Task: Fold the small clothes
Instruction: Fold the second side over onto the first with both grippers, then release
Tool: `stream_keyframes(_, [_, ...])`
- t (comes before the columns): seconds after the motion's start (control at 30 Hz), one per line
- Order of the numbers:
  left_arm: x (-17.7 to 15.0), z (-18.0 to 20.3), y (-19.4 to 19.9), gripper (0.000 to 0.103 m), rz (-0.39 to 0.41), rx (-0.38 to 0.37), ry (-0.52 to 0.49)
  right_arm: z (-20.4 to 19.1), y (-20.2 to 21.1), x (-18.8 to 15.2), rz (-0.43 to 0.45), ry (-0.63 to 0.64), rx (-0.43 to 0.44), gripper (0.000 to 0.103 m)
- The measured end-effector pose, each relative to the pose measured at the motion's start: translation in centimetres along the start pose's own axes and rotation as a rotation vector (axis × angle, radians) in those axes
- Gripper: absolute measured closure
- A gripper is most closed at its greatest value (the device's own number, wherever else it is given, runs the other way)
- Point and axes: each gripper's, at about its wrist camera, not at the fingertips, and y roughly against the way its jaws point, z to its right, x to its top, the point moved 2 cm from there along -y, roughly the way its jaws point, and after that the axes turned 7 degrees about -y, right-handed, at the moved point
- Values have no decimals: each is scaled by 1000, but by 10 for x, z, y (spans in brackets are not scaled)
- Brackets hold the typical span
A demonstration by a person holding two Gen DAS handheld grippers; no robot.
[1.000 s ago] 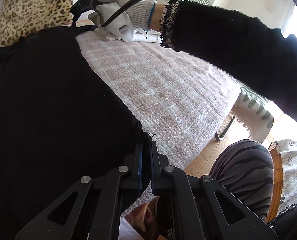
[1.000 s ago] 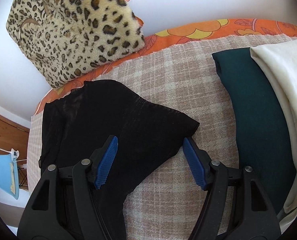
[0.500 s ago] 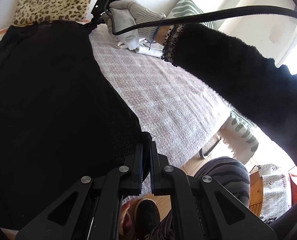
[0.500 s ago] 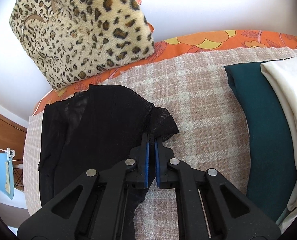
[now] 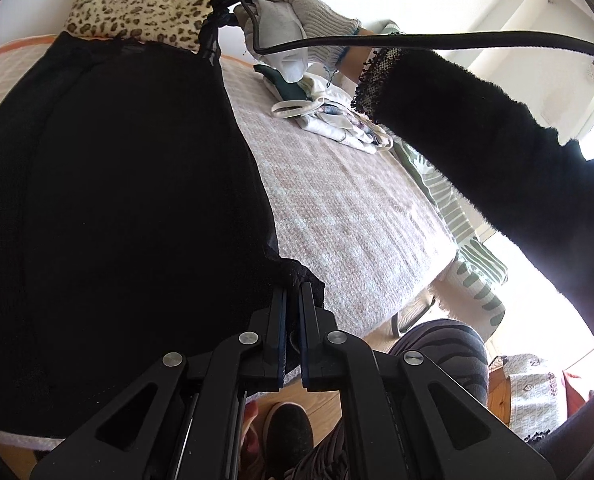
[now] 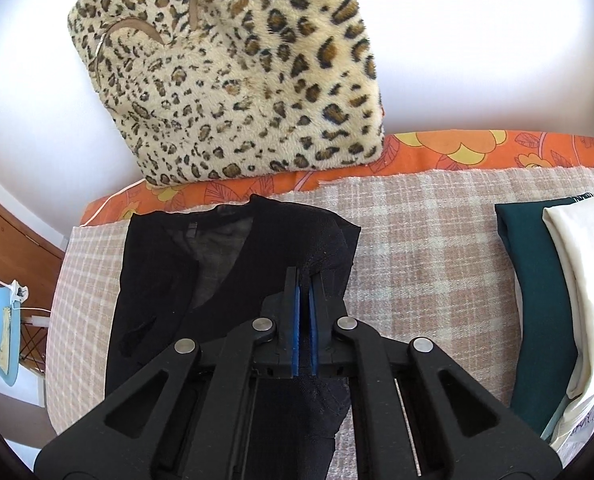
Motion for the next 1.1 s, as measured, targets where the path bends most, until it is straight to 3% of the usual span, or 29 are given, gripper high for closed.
stream_keyframes(0.5, [-21, -41, 37, 99, 61, 18, 138, -119, -40, -28, -62, 170, -28, 98])
stream_keyframes(1.1, [-33, -58, 55, 99, 88, 50, 179, -170, -80, -43, -102, 200, -33, 99])
